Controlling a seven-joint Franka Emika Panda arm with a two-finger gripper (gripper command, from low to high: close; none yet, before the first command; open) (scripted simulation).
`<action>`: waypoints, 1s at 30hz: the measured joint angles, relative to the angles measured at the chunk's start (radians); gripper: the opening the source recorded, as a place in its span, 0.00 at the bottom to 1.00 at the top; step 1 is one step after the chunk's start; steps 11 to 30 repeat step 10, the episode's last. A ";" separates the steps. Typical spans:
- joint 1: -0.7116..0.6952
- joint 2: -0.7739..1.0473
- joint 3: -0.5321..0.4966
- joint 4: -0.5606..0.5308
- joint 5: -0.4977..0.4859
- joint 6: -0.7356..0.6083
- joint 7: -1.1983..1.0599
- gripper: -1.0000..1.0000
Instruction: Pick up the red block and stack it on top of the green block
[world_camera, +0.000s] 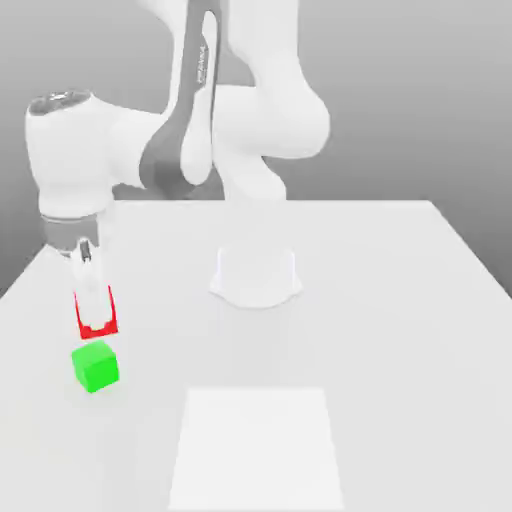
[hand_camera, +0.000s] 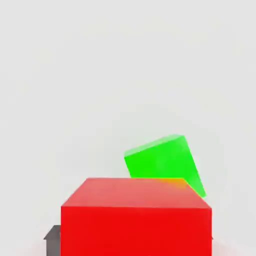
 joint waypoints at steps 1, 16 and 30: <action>-0.002 0.025 -0.004 0.000 0.010 0.025 0.005 0.00; 0.003 0.223 0.020 0.007 0.150 0.211 -0.081 1.00; 0.003 0.223 0.020 0.007 0.150 0.211 -0.081 1.00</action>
